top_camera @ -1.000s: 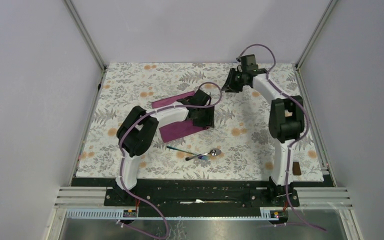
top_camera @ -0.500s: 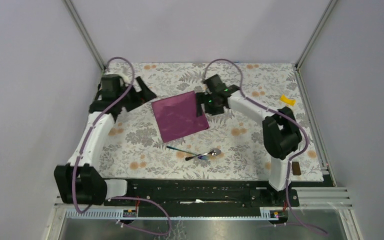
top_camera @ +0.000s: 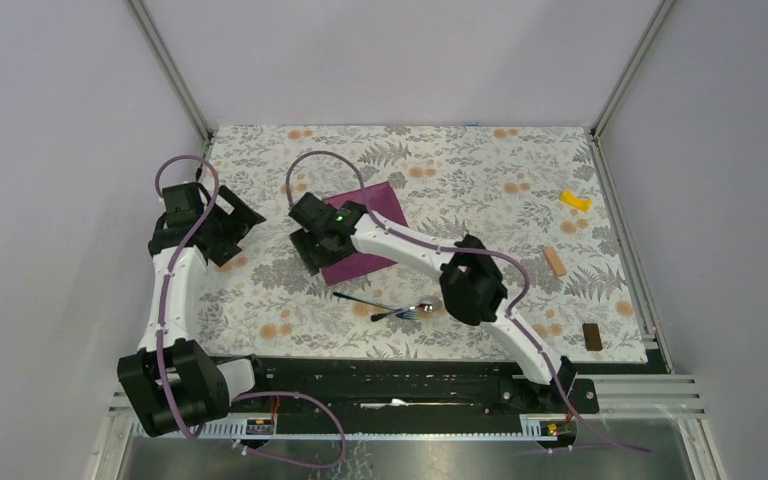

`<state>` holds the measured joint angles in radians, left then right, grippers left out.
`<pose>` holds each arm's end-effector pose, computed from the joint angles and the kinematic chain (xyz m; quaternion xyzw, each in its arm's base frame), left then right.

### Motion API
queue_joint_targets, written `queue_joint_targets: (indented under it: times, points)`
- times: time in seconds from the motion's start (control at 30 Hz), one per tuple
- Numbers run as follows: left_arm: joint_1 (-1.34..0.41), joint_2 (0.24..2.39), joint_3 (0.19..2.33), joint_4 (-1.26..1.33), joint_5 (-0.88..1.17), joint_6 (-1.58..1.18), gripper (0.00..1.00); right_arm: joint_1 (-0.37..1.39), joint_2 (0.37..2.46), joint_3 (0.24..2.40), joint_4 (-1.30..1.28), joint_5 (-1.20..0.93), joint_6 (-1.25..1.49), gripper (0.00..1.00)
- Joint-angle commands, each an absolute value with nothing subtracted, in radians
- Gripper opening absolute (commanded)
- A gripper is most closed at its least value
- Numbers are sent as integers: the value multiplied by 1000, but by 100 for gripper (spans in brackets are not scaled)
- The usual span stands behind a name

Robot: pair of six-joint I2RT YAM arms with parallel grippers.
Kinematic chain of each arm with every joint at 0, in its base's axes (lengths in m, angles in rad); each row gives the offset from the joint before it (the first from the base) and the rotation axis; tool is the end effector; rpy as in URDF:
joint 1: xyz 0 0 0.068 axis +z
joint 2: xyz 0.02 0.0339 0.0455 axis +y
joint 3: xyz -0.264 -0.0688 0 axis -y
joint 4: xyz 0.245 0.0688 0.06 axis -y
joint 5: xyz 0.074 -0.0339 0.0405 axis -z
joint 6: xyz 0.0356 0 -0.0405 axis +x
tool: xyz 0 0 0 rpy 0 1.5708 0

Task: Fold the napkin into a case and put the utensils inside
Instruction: Pick up the lower triangle-folded napkin from the center of the board.

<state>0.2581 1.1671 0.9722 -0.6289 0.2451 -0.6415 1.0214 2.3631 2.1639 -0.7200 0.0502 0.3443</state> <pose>0.2362 0.0534 0.2881 -0.3616 0.8516 -0.1807 0.3338 0.2764 0.4480 0.2221 -0.3070 0.8960 0.1835 0.2632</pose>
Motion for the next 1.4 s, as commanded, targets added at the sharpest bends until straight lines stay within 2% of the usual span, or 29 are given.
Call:
queue_joint_targets:
  times: [0.0, 0.43, 0.7, 0.87, 1.13, 1.27, 1.37]
  points:
    - [269, 1185, 947, -563, 217, -658, 99, 1026, 2451, 2303, -850, 97, 335, 62]
    - [270, 1136, 893, -511, 173, -624, 99, 1042, 2568, 2411, -905, 104, 328, 61]
    - [269, 1144, 886, -503, 187, -623, 99, 1053, 2618, 2437, -933, 146, 331, 52]
    - [270, 1138, 886, -503, 185, -624, 99, 1069, 2654, 2421, -948, 191, 327, 55]
    - [270, 1137, 890, -505, 176, -629, 99, 1085, 2683, 2439, -991, 232, 323, 54]
    - [272, 1137, 886, -497, 175, -637, 99, 1086, 2702, 2413, -992, 225, 315, 48]
    - [272, 1142, 884, -493, 182, -641, 99, 1085, 2726, 2425, -990, 230, 309, 38]
